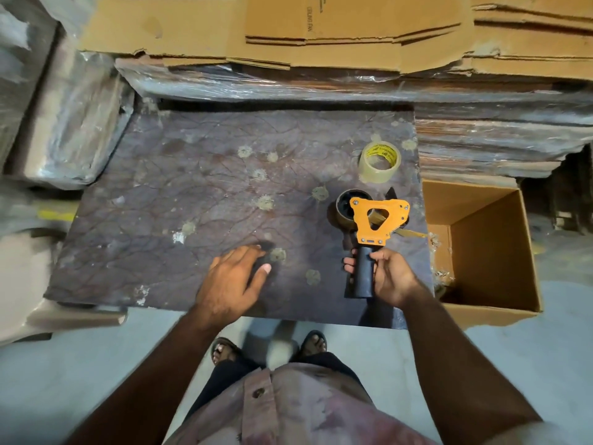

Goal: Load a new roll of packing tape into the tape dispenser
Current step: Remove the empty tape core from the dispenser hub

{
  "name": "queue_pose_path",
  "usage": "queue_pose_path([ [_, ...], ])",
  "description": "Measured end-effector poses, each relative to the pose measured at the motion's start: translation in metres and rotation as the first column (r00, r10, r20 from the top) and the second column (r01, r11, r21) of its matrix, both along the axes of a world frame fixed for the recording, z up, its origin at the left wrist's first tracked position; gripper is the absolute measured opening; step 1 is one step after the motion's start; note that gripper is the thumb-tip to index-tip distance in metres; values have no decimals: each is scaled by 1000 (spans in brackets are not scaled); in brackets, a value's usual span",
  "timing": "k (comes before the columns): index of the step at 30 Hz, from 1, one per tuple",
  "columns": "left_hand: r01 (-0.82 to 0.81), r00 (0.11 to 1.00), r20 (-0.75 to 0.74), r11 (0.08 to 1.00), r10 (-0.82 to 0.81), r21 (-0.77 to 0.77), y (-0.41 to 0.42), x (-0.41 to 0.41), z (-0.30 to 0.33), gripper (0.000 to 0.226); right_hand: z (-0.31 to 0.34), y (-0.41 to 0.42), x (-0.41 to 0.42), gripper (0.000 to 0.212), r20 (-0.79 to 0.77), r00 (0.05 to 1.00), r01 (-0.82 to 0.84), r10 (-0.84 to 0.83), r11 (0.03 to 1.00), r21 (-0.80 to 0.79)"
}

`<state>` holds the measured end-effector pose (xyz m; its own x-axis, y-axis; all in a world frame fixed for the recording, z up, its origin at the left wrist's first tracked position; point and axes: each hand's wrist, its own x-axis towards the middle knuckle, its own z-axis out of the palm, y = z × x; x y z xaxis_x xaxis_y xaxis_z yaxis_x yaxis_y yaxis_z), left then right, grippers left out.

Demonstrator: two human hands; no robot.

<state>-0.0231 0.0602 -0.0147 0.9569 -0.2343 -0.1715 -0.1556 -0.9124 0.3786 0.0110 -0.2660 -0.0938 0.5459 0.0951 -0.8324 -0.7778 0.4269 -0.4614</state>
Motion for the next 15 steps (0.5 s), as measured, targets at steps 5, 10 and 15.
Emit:
queue_pose_path([
  [5,50,998,38,999,-50,-1,12,0,6,55,28,31,15,16,-8,999,33,-33,999,-35],
  [10,49,996,81,998,-46,-42,34,8,15,56,57,71,11,26,60,997,50,-50,999,-11],
  [15,48,986,169,971,-9,-233,70,25,20,45,91,130,0,32,144,989,1,-18,993,119],
])
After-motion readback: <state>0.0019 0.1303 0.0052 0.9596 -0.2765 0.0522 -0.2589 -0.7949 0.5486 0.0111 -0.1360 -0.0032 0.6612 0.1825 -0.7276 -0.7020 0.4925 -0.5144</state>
